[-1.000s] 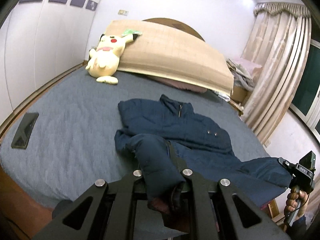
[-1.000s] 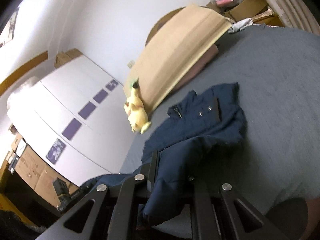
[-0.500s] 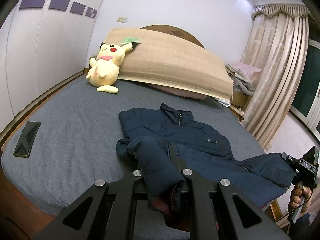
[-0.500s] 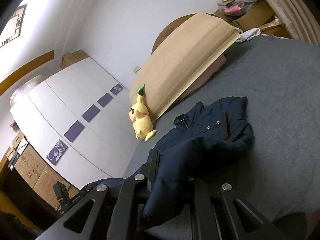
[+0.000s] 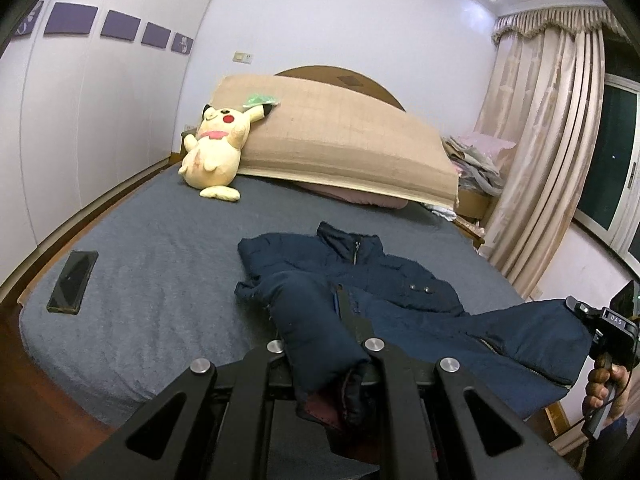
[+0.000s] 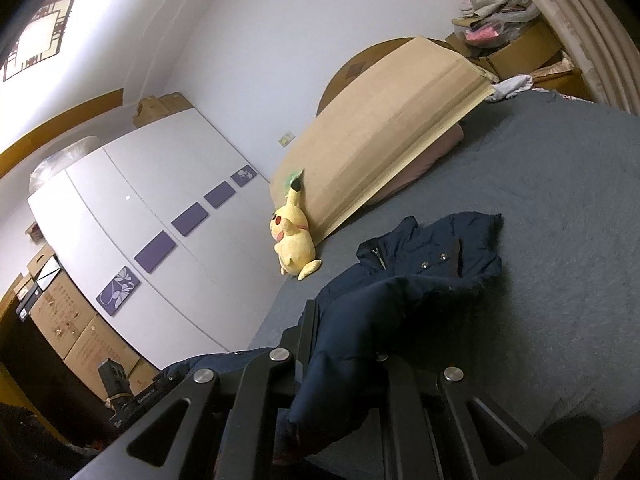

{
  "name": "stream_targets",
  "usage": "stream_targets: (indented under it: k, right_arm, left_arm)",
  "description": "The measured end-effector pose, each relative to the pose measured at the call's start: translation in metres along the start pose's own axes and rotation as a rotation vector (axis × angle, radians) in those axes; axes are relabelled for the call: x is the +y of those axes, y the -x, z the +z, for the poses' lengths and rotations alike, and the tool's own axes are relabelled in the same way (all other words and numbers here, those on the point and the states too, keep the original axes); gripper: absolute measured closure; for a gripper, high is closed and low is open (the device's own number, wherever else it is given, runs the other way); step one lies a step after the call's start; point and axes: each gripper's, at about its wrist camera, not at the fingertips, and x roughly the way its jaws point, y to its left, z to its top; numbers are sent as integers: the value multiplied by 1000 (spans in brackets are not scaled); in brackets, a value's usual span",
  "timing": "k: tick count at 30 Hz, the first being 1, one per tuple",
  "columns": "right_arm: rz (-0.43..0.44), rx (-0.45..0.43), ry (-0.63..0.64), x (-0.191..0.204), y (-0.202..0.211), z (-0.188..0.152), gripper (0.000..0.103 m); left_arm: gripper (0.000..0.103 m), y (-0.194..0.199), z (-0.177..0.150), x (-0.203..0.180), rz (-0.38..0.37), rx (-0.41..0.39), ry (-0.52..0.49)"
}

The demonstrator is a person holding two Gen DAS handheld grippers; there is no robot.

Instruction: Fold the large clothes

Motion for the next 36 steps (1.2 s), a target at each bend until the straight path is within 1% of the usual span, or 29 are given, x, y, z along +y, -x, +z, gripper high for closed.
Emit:
stream_targets:
  k: [2,4,10,15,26,31,36]
  right_arm:
    - [9,-11,7,3,6,3,94]
    - [9,-16,10,3,7,6,94]
    - [0,-22,-32,-15,-12,16,94]
    - [-11,-30,-48,-23,-22,24,94]
    - [-22,-32,-75,-32,-52,37,94]
    - [-55,-30,-77,-39,-67,39,94]
    - [-79,-26,-108,-53,-82,42,94]
  left_arm:
    - [94,4,2,-2,-4,-16,-6]
    - [94,-1,7,-1,-4,-22,-5]
    - [94,-30,21,2,-4,-10,22]
    - [94,-38,25,-2,15,-14,3]
    - [94,-66,29,6,47,17,37]
    - [94,-84,30,5,74,38,33]
    - [94,-100,30,2,105,58,18]
